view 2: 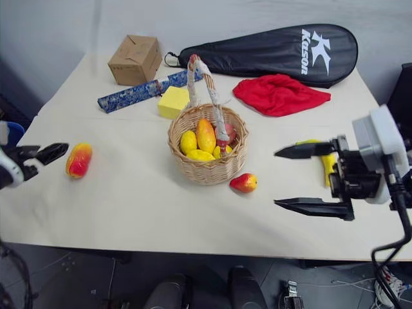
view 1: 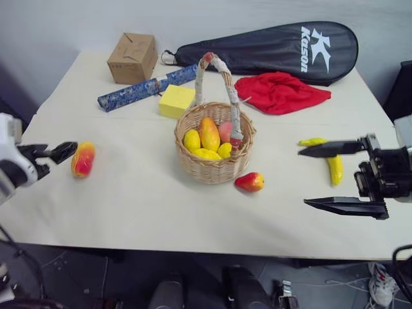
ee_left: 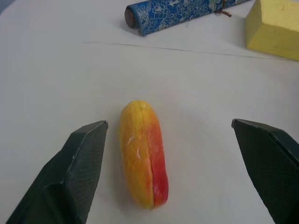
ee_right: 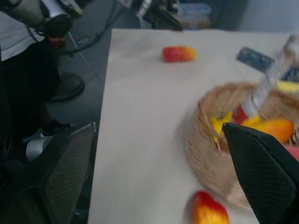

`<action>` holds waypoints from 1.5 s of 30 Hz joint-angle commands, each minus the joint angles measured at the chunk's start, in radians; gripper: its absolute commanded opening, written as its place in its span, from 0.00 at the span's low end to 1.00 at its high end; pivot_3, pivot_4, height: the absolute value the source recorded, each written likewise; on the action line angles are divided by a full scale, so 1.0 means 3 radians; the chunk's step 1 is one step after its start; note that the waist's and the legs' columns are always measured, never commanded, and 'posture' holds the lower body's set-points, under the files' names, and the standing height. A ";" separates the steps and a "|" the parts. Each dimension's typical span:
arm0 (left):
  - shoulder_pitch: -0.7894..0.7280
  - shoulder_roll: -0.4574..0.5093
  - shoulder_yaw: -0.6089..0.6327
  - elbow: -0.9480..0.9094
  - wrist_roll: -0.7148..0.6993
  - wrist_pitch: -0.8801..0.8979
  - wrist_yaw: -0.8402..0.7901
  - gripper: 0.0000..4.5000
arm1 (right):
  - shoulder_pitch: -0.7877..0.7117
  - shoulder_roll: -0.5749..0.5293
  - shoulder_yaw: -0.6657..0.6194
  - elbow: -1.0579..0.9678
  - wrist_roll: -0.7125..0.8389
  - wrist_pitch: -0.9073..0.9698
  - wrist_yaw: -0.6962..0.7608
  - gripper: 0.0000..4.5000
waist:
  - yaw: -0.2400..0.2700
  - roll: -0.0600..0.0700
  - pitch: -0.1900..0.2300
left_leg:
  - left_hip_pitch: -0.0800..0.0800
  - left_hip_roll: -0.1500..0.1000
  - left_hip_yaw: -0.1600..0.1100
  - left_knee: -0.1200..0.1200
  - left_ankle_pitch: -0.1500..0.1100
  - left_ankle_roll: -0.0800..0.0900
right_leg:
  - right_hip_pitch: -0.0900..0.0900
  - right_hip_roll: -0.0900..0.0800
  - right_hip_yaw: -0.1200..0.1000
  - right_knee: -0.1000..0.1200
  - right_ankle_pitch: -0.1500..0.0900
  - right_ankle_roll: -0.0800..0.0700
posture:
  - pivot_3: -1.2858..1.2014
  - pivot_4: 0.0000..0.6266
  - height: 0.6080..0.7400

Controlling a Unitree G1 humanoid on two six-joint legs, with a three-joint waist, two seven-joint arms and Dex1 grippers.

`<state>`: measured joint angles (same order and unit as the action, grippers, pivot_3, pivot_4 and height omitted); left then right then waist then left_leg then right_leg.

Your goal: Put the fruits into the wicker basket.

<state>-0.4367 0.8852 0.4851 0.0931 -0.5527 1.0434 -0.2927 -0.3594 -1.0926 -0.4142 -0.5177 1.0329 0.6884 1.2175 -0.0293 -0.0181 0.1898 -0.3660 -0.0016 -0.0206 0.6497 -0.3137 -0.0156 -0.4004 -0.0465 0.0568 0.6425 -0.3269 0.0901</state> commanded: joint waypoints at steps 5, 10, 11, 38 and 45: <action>-0.0488 0.0033 -0.0492 0.0854 0.0507 -0.0403 -0.0063 0.99 | -0.0486 0.0208 0.0243 0.0081 -0.0067 -0.0100 -0.0467 1.00 | 0.0014 -0.0011 -0.0005 | -0.0059 0.0000 0.0003 0.0011 0.0011 -0.0018 | -0.0062 -0.0001 0.0000 0.0011 0.0001 0.0001 | 0.52 0.24 1.00; -0.0895 -0.0108 -0.0755 0.1502 0.0680 -0.0674 -0.0297 0.99 | -0.0518 0.0230 0.0276 0.0136 -0.0156 -0.0130 -0.0471 1.00 | 0.0060 -0.0011 -0.0005 | -0.0109 -0.0002 0.0006 0.0053 0.0012 -0.0018 | -0.0103 -0.0002 -0.0002 0.0048 0.0002 0.0003 | 0.52 0.24 1.00; -0.0957 -0.0124 -0.0792 0.1636 0.0715 -0.0727 -0.0341 0.99 | -0.0518 0.0231 0.0280 0.0136 -0.0171 -0.0134 -0.0473 1.00 | 0.0073 -0.0011 -0.0005 | -0.0109 -0.0003 0.0006 0.0055 0.0011 -0.0016 | -0.0103 -0.0002 -0.0002 0.0049 0.0002 0.0004 | 0.52 0.24 1.00; -0.2629 -0.0882 -0.2066 0.0488 0.0136 0.0286 -0.1822 0.40 | 0.0104 0.0346 -0.0020 0.0122 -0.0484 -0.0261 -0.0846 1.00 | 0.0107 -0.0020 -0.0005 | -0.0120 -0.0012 0.0006 0.0105 0.0011 0.0000 | -0.0095 0.0002 -0.0002 0.0061 0.0013 0.0024 | 0.52 0.24 1.00; -0.2954 -0.1292 -0.2562 0.1483 0.0746 -0.0563 -0.2097 0.63 | 0.0243 0.0413 -0.0104 0.0067 -0.0554 -0.0281 -0.0990 1.00 | 0.0033 -0.0020 -0.0005 | -0.0109 -0.0009 0.0021 0.0101 0.0011 0.0000 | -0.0105 0.0015 0.0006 0.0068 0.0014 0.0025 | 0.52 0.24 1.00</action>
<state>-1.2672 0.4987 -0.2966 0.5159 -0.3644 0.9405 -0.9042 -0.2903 -0.9755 -0.4047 -0.4694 0.8701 0.6265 0.9346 -0.0194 -0.0241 0.1884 -0.3991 -0.0043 -0.0146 0.6798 -0.3104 -0.0156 -0.4321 -0.0423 0.0587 0.6628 -0.3226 0.0977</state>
